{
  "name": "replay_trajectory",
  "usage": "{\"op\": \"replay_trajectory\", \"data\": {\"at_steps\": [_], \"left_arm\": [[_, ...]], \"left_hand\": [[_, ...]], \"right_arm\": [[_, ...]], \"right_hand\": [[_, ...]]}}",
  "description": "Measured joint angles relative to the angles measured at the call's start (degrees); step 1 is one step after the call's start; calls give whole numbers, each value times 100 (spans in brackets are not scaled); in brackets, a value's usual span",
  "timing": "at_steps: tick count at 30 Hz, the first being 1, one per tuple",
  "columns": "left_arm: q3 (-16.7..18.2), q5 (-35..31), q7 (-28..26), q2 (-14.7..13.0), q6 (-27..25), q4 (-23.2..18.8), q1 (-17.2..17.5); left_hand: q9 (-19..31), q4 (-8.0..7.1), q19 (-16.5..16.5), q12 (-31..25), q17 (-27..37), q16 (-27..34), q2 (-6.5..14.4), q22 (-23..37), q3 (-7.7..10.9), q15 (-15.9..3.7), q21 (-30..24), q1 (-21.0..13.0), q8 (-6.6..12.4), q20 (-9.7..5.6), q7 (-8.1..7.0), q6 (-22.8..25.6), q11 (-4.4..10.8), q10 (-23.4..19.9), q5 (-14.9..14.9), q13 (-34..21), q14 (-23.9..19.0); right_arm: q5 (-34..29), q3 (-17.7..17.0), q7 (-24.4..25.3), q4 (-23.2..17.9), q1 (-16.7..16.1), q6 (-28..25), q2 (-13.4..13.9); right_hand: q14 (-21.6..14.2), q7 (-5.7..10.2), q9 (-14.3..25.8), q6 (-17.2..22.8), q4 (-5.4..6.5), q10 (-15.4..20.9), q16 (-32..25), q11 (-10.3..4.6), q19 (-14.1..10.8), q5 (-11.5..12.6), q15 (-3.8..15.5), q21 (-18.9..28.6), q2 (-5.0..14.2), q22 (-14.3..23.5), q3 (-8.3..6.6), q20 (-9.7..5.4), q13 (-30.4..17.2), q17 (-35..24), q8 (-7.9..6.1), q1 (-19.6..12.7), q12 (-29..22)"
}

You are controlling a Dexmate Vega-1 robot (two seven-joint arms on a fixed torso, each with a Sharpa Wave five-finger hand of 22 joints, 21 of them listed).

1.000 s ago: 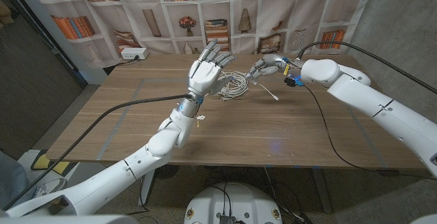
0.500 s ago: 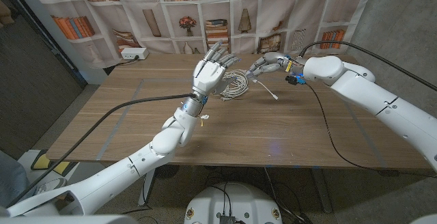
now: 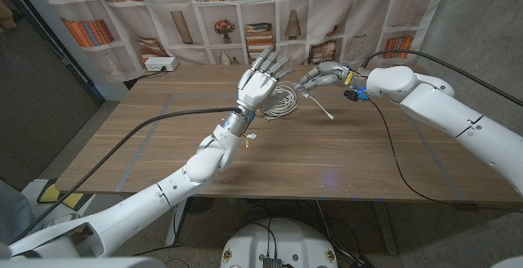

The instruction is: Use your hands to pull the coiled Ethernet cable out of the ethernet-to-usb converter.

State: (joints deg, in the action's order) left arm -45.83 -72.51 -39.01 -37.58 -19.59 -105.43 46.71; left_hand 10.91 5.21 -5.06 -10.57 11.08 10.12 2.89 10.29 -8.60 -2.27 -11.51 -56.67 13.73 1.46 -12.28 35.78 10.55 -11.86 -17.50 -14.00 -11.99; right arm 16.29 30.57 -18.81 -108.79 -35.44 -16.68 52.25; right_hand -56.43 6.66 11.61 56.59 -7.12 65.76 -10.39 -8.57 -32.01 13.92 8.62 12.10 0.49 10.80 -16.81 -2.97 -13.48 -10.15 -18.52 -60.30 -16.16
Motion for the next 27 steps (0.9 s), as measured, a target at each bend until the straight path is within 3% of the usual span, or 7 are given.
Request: {"op": "replay_trajectory", "data": {"at_steps": [5,10,19,27], "left_arm": [[-28,-27,128,59,-50,-12,-33],[-59,-54,177,112,-83,-5,-67],[-137,-14,-17,218,-27,216,-191],[-238,28,-286,233,159,445,-364]], "left_hand": [[0,-23,19,-26,-16,13,0,0,-23,22,0,0,47,19,125,245,-39,54,-30,17,35],[-26,-22,19,-90,-17,30,1,0,-25,22,0,-1,81,19,177,419,85,-73,-67,44,35],[-26,34,-190,-200,-17,179,97,-1,-15,-11,-45,-101,113,-42,101,736,142,-460,-94,70,-370],[-26,58,-272,-200,-44,179,97,-1,9,-8,-84,-220,157,-63,41,876,172,-551,-94,96,-450]], "right_arm": [[98,-34,46,-10,-47,-10,44],[178,-64,78,-11,-90,-11,75],[305,-101,123,4,-177,15,129],[379,-162,214,-38,-279,79,183]], "right_hand": [[0,0,1,0,0,0,0,0,0,-1,0,0,0,0,0,0,0,0,4,0,1],[0,0,1,1,0,0,0,0,0,-18,0,0,-1,0,0,0,0,0,5,-1,5],[-19,1,-1,1,0,0,0,0,0,-20,19,0,-8,0,0,0,1,0,23,-8,7],[-19,2,-5,2,0,0,0,0,-12,-22,19,0,-8,0,0,-12,6,0,38,-9,18]]}}
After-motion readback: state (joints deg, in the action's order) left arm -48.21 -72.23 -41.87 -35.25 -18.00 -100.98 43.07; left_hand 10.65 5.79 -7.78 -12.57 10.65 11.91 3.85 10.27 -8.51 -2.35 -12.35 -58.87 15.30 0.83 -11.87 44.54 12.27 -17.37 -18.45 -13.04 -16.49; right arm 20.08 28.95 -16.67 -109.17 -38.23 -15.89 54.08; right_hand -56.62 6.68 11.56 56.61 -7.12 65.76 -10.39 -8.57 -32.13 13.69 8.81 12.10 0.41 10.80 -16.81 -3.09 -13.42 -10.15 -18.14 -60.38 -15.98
